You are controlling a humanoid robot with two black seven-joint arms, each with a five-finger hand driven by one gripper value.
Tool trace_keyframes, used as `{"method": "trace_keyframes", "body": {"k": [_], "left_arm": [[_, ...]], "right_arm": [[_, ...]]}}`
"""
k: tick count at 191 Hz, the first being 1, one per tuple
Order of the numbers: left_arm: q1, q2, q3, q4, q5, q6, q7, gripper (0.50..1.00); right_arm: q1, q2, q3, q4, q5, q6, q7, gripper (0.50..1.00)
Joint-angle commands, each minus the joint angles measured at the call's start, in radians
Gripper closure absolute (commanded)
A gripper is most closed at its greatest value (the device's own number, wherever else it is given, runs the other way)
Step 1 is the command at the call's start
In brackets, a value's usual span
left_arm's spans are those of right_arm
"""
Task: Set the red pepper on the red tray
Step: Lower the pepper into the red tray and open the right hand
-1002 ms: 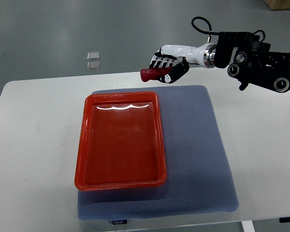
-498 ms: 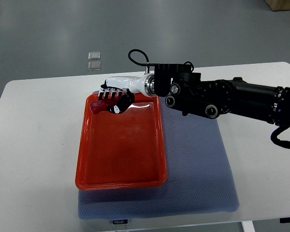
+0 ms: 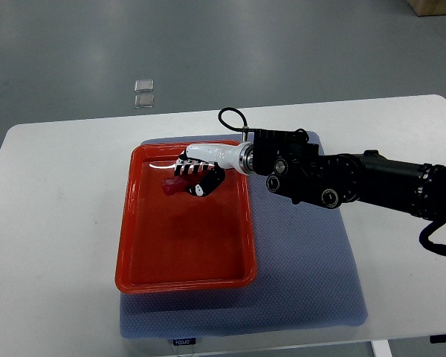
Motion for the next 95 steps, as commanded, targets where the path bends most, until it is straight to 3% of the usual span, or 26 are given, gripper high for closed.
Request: {"method": "trace_keyframes", "body": {"k": [1, 35, 95], "left_arm": [[0.0, 0.0, 0.0, 0.0, 0.0, 0.0, 0.0, 0.5], [0.0, 0.0, -0.001, 0.003, -0.002, 0.001, 0.0, 0.5], [0.0, 0.0, -0.001, 0.005, -0.002, 0.001, 0.0, 0.5]], "right_arm": [[-0.014, 0.0, 0.002, 0.0, 0.001, -0.022, 0.01, 0.924], [-0.032, 0.0, 0.002, 0.0, 0.001, -0.025, 0.011, 0.861], [-0.045, 0.0, 0.002, 0.0, 0.001, -0.025, 0.019, 0.861]]}}
